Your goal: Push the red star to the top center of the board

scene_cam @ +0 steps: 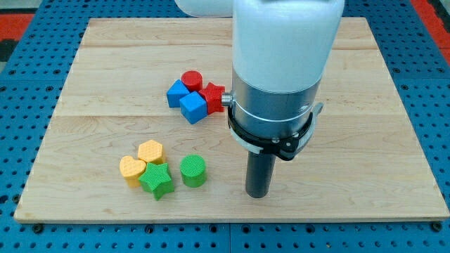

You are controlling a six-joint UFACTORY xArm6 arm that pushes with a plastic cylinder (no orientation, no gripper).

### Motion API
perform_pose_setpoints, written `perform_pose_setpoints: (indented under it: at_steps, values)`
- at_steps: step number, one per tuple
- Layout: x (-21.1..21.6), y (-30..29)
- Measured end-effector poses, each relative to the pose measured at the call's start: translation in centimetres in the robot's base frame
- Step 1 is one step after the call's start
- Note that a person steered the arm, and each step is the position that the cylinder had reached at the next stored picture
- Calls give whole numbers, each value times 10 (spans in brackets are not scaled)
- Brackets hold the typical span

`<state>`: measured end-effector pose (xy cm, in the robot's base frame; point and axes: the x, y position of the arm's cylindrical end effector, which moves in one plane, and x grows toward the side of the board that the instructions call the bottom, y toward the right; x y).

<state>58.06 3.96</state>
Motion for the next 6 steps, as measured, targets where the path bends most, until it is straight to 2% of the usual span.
perform_pose_setpoints:
  at_steps: [2,3,6]
  values:
    - [0,-9]
    - [-26,-28]
    - [-176,-73]
